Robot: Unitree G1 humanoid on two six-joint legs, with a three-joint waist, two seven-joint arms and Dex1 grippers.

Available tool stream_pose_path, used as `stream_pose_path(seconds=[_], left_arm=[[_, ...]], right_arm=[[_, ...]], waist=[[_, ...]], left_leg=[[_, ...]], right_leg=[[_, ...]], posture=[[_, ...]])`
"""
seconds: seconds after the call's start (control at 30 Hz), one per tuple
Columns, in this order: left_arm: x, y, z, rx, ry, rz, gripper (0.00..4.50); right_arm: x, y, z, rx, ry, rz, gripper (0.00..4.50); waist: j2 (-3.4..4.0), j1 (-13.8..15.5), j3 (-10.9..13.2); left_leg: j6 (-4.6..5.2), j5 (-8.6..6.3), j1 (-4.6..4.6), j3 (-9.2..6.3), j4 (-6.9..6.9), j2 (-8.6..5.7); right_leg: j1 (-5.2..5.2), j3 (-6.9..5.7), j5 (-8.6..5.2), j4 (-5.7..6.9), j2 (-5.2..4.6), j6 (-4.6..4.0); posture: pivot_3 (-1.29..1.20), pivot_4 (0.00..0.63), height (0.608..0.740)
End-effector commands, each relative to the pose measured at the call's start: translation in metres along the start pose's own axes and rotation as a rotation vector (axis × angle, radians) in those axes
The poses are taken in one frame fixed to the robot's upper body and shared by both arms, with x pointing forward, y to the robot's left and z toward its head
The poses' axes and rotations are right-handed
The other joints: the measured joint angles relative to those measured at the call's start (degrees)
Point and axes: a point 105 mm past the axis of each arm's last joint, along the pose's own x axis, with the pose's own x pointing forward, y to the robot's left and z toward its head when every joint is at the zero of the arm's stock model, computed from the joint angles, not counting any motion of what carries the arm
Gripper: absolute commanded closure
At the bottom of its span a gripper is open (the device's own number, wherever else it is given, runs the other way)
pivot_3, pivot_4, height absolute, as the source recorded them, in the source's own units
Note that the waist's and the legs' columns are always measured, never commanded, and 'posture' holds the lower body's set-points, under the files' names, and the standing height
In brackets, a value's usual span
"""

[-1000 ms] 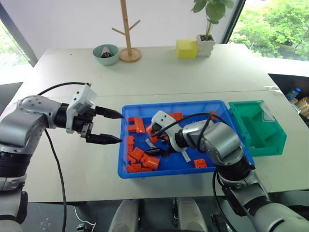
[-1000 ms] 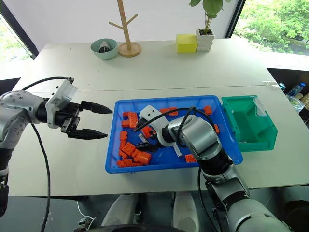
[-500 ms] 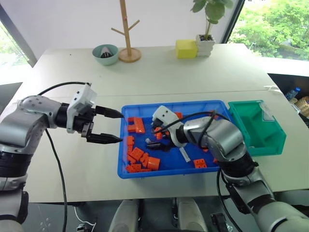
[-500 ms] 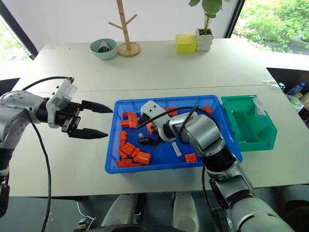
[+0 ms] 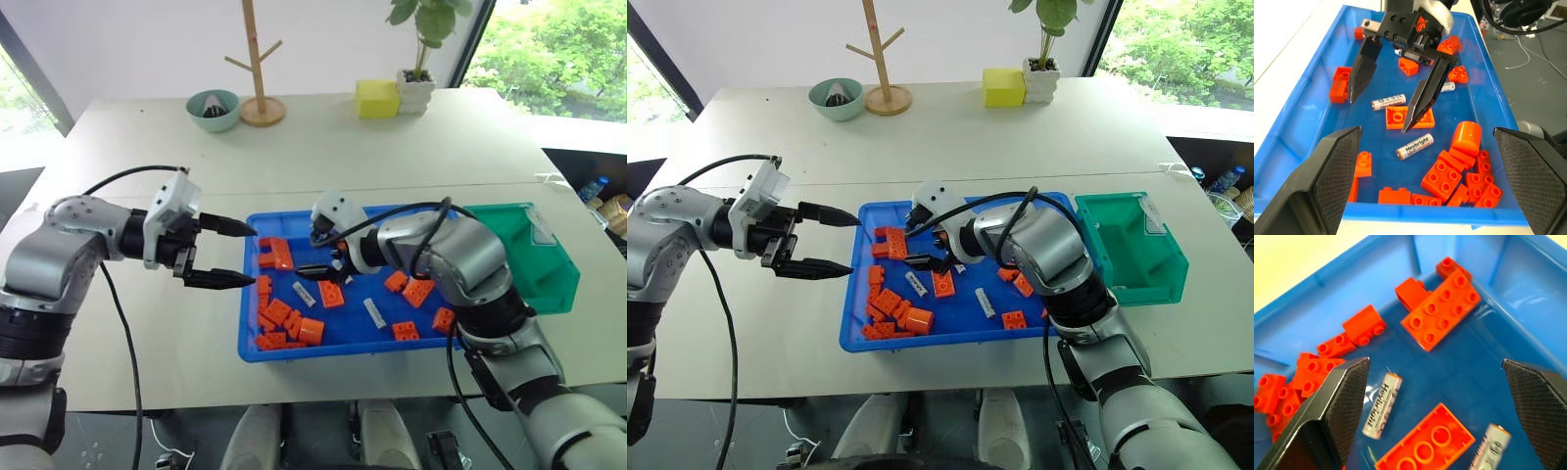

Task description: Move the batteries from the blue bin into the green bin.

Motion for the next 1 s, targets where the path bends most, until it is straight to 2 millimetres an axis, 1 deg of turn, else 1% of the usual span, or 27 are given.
stream_pose_path(seconds=[0.03, 0.13, 0.27, 0.37, 0.47, 0.67, 0.87, 0.9, 1.0], left_arm=[[-0.003, -0.001, 0.006, 0.042, -0.005, 0.008, 0.00], [-0.004, -0.001, 0.006, 0.044, 0.000, 0.002, 0.00], [-0.005, -0.002, 0.006, 0.049, 0.011, -0.007, 0.00], [-0.007, -0.004, 0.006, 0.052, 0.020, -0.015, 0.00], [-0.008, -0.005, 0.008, 0.054, 0.023, -0.018, 0.00], [-0.010, -0.005, 0.009, 0.052, 0.026, -0.009, 0.00], [-0.009, -0.003, 0.010, 0.052, 0.020, -0.005, 0.00], [-0.008, -0.003, 0.011, 0.053, 0.019, -0.005, 0.00], [-0.007, 0.000, 0.011, 0.054, 0.016, -0.003, 0.00]], right_arm=[[0.000, 0.018, 0.001, -0.045, -0.002, 0.074, 0.07], [0.012, 0.027, -0.014, -0.044, 0.053, 0.101, 0.07], [0.025, 0.030, -0.014, -0.046, 0.069, 0.098, 0.07], [0.030, 0.034, -0.016, -0.044, 0.080, 0.110, 0.07], [0.032, 0.032, -0.021, -0.037, 0.088, 0.104, 0.07], [0.028, 0.019, -0.028, -0.022, 0.093, 0.069, 0.07], [0.021, 0.013, -0.038, -0.063, 0.118, 0.049, 0.07], [0.019, 0.013, -0.037, -0.063, 0.114, 0.051, 0.07], [0.016, 0.018, -0.019, -0.025, 0.060, 0.078, 0.07]], waist=[[0.00, -0.02, 0.00], [0.00, 0.01, 0.00], [0.00, 0.01, 0.00], [0.00, 0.03, 0.00], [0.00, 0.05, 0.00], [0.00, 0.05, 0.00], [-0.01, 0.18, 0.00], [-0.01, 0.15, 0.00], [-0.01, 0.13, 0.00]], left_leg=[[0.00, 0.00, 0.00, 0.00, 0.00, 0.00], [0.01, 0.00, 0.00, 0.00, 0.00, 0.01], [0.01, 0.00, 0.00, 0.00, 0.00, 0.01], [0.01, 0.00, 0.00, 0.00, 0.00, 0.00], [0.01, 0.00, 0.00, 0.00, 0.00, 0.00], [0.01, 0.00, 0.01, 0.00, 0.00, 0.00], [0.01, 0.00, 0.01, -0.01, 0.00, 0.00], [0.01, 0.00, 0.01, 0.00, 0.00, 0.00], [0.01, -0.01, 0.02, -0.01, 0.00, 0.01]], right_leg=[[0.00, 0.00, 0.00, 0.00, 0.00, 0.00], [0.00, 0.00, 0.00, 0.00, 0.00, 0.00], [0.00, 0.00, 0.00, 0.00, 0.00, 0.00], [0.00, 0.00, 0.00, 0.00, 0.00, 0.00], [0.01, 0.00, 0.00, 0.00, 0.00, 0.00], [0.01, -0.01, 0.00, 0.00, 0.00, 0.00], [0.04, -0.02, 0.00, -0.02, 0.00, 0.00], [0.05, -0.02, 0.00, -0.03, 0.00, 0.00], [0.05, -0.02, 0.00, -0.03, 0.00, 0.00]], posture=[[0.00, 0.150, 0.702], [0.00, 0.150, 0.702], [0.00, 0.150, 0.702], [0.00, 0.150, 0.702], [0.00, 0.150, 0.702], [0.00, 0.150, 0.702], [0.00, 0.150, 0.702], [0.00, 0.150, 0.702], [0.00, 0.150, 0.702]])
